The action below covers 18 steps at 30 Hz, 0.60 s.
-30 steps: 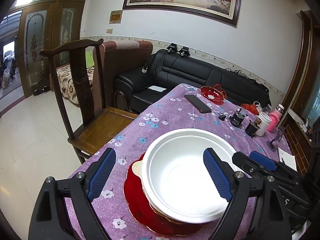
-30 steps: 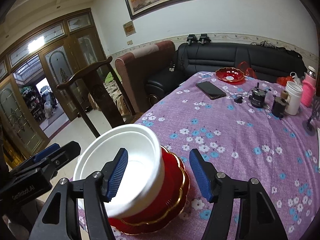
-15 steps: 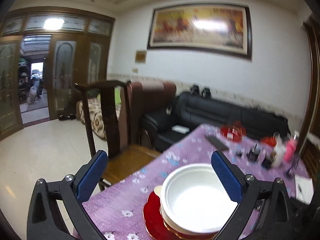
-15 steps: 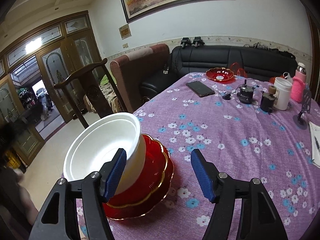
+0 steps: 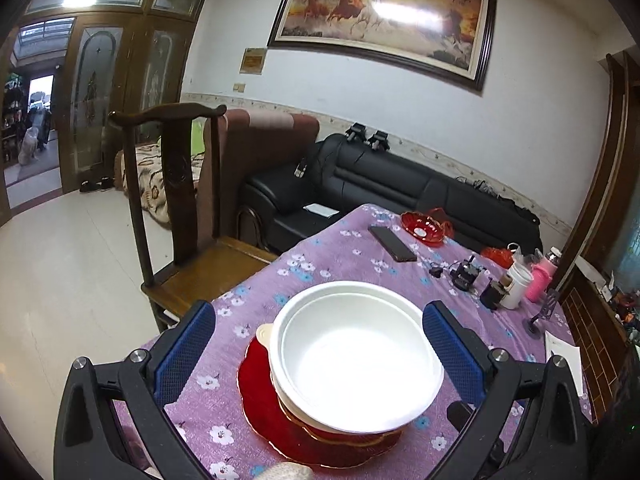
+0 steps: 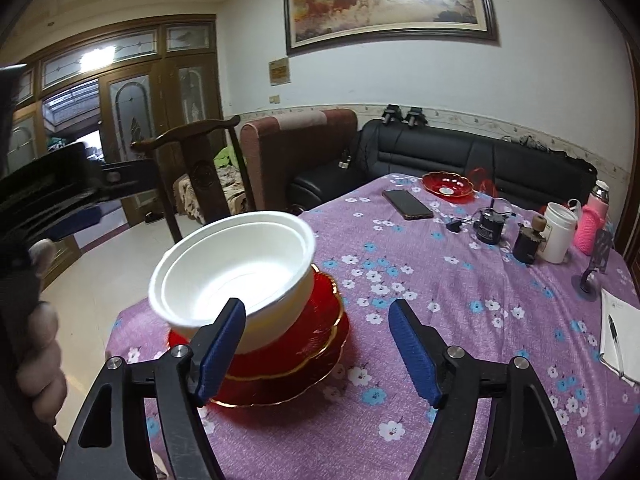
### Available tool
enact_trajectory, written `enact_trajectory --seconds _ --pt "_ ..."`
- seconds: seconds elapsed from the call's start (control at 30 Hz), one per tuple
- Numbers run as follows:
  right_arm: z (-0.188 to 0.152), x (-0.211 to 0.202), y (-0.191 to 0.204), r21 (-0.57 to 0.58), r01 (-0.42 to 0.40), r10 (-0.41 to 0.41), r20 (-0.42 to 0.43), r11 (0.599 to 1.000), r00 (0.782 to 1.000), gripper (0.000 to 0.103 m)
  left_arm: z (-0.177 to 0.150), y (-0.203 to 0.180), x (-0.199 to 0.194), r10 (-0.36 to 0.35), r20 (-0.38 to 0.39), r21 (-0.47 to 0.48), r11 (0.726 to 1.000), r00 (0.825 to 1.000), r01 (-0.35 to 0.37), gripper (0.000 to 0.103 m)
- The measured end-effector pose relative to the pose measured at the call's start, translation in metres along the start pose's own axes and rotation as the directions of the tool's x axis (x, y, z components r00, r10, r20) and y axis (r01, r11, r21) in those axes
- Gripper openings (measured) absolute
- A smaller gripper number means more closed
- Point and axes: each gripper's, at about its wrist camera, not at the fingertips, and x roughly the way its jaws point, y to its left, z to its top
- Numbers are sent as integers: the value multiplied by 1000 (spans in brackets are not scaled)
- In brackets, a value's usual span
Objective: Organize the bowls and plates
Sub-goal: 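Open both tools and withdraw them from the white bowl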
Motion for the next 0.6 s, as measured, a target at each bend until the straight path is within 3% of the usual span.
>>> enact_trajectory --seconds 0.23,0.6 --pt "1 -2 8 -21 -16 16 10 1000 1000 80 -5 -17 -6 77 39 68 995 996 -79 103" --pt "0 6 16 -37 -27 27 -10 999 1000 82 -7 -14 5 101 10 68 993 995 -101 103"
